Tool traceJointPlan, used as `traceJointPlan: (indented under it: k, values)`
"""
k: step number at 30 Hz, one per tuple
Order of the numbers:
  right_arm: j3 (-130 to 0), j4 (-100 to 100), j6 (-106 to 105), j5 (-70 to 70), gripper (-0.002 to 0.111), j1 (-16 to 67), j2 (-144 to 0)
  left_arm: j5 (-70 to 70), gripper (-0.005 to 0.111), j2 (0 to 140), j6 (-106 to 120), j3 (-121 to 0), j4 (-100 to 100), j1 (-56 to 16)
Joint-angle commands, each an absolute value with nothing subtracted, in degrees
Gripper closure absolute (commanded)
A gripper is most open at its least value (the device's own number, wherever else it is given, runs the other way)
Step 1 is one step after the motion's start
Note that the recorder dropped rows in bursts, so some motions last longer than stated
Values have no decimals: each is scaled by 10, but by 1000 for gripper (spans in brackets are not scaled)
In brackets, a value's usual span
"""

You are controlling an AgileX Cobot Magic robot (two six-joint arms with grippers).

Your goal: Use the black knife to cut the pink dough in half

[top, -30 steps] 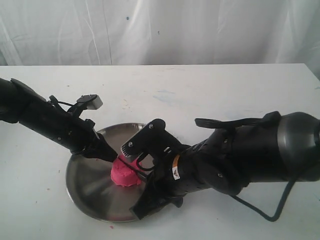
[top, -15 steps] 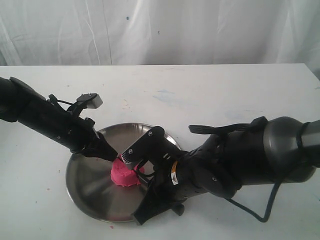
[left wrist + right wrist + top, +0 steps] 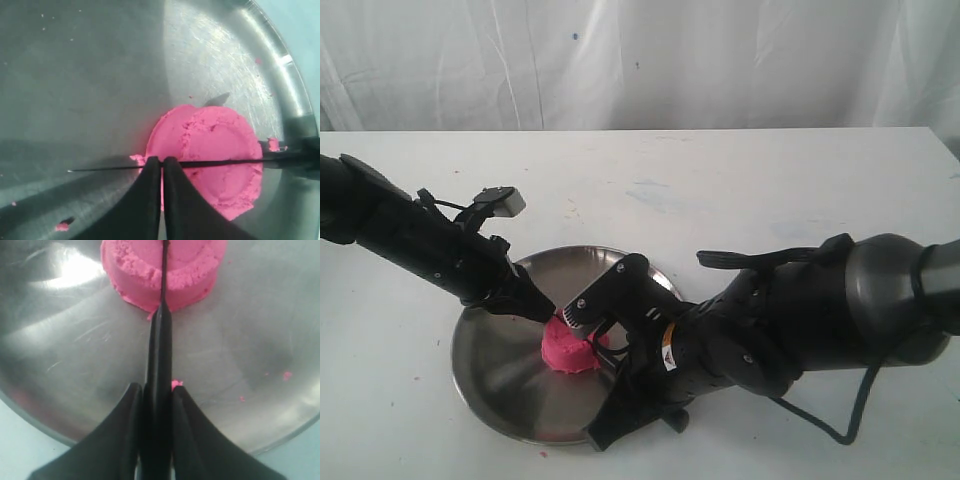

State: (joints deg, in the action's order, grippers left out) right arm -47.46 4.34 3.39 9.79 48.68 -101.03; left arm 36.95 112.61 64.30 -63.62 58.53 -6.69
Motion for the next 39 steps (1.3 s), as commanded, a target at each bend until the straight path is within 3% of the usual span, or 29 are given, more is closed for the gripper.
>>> traceJointPlan:
  k: [1,39]
  values:
    - [-473,46,34,97,108,485,-1023,385,98,1119,641,-635,586,-71]
    - [-497,46,31,143,108,485,-980,365,98,1113,639,-635,565,-57]
